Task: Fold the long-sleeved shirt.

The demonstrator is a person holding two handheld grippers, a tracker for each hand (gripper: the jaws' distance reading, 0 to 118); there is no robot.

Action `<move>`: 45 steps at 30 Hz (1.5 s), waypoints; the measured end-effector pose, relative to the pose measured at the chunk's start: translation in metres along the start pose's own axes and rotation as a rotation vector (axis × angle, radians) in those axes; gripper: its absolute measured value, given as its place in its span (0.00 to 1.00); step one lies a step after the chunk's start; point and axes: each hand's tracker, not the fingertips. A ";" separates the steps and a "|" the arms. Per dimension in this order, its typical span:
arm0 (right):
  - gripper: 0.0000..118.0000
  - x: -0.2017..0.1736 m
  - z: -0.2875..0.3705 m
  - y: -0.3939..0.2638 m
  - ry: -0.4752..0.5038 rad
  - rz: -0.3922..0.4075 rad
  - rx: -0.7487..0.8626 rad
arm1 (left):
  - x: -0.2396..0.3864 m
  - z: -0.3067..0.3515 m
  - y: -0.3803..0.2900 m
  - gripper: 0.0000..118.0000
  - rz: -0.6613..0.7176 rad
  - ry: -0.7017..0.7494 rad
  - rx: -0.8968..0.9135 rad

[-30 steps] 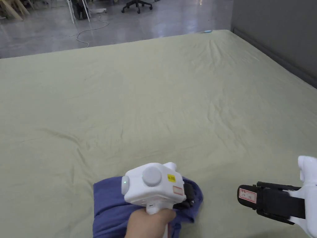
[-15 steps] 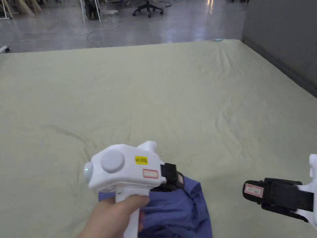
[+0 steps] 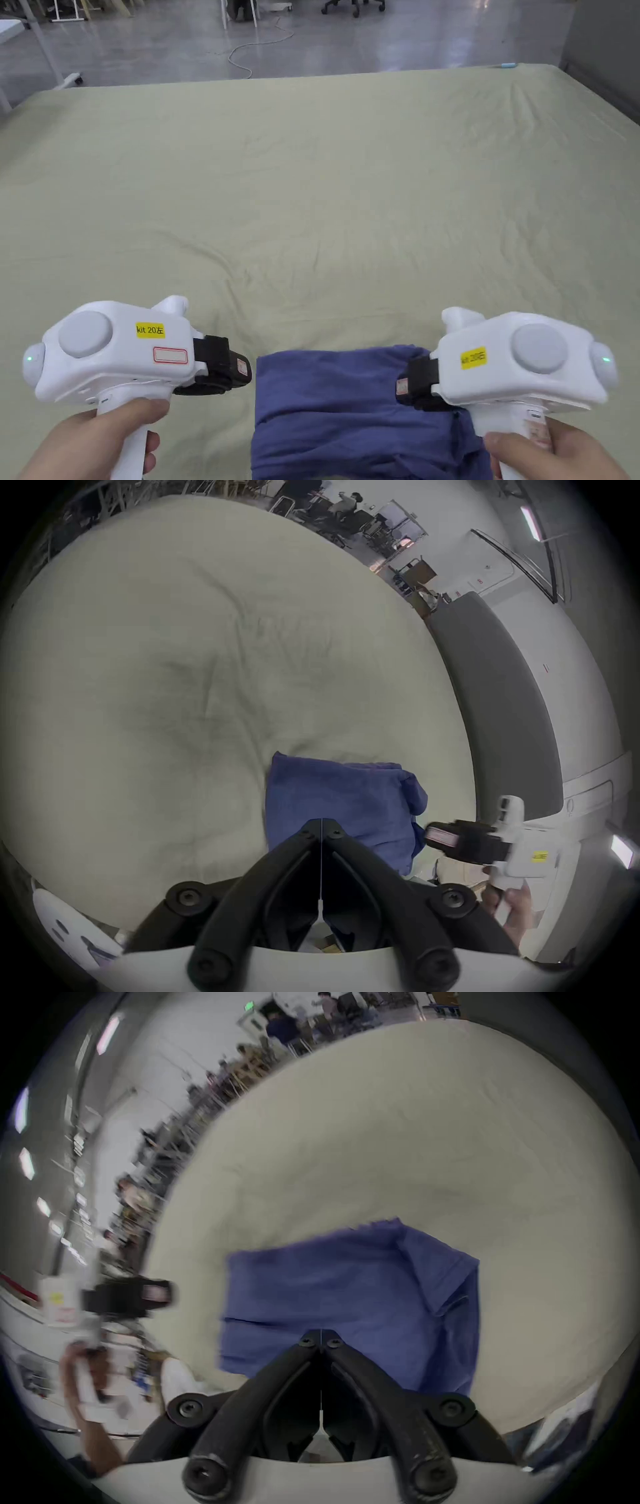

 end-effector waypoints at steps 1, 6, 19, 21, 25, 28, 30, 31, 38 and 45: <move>0.00 0.002 -0.019 0.002 -0.097 0.032 -0.049 | -0.001 -0.004 -0.001 0.00 0.004 -0.003 -0.008; 0.00 0.039 -0.078 -0.006 -0.144 0.117 -0.083 | -0.001 -0.023 -0.002 0.00 0.026 -0.026 -0.042; 0.00 0.053 -0.065 0.003 -0.057 0.028 -0.134 | -0.010 -0.049 0.001 1.00 0.029 -0.036 -0.030; 0.00 0.056 -0.064 0.004 -0.051 0.024 -0.133 | -0.011 -0.056 0.004 0.99 0.015 -0.077 0.001; 0.00 0.062 -0.064 0.001 -0.021 -0.004 -0.124 | -0.010 -0.088 0.008 0.99 0.094 -0.116 -0.112; 0.00 0.065 -0.064 0.000 0.000 -0.023 -0.119 | -0.019 -0.111 0.010 0.99 0.106 -0.113 -0.139; 0.00 0.066 -0.064 -0.001 0.009 -0.035 -0.116 | -0.021 -0.125 0.009 1.00 0.120 -0.097 -0.147; 0.00 0.067 -0.064 -0.001 0.013 -0.039 -0.114 | -0.020 -0.125 0.004 1.00 0.123 -0.091 -0.152; 0.00 0.068 -0.062 -0.002 0.029 -0.059 -0.109 | -0.006 -0.108 -0.001 0.11 -0.094 0.054 -0.072; 0.00 0.036 -0.042 -0.004 -0.092 -0.121 -0.073 | -0.011 -0.095 -0.012 0.07 -0.062 -0.054 -0.057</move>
